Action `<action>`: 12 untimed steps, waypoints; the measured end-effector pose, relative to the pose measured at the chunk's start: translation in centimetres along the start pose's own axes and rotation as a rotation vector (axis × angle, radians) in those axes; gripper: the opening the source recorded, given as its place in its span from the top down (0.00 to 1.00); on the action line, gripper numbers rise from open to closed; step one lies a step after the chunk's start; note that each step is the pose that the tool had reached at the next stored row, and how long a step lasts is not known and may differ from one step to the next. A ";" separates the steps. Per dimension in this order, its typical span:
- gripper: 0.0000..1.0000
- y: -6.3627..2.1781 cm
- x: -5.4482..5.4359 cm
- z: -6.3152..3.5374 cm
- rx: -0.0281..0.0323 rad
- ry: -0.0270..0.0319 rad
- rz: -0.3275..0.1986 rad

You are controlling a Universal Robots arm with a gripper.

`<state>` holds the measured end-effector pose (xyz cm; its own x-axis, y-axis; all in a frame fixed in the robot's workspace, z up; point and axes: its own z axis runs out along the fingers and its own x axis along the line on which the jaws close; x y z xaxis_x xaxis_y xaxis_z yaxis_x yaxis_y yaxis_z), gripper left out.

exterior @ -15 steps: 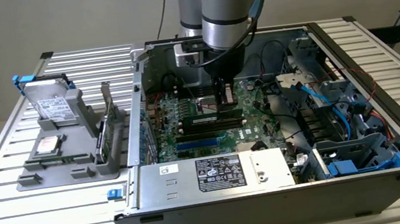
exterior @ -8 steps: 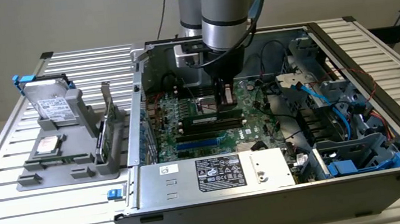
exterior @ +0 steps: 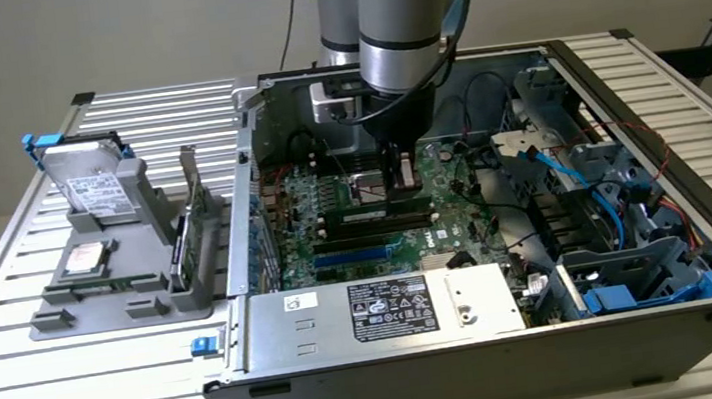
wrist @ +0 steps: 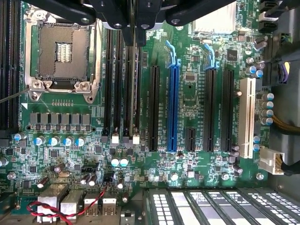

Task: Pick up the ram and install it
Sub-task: 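Insert the ram into the slot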

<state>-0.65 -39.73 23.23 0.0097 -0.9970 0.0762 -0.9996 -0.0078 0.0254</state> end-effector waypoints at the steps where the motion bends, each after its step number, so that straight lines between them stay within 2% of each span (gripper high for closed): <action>1: 0.86 -0.01 0.0 0.04 0.0001 0.0001 0.000; 12: 0.86 0.01 0.0 0.31 0.0001 0.0008 0.000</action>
<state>-0.66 -39.77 22.92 0.0095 -0.9970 0.0770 -0.9997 -0.0076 0.0253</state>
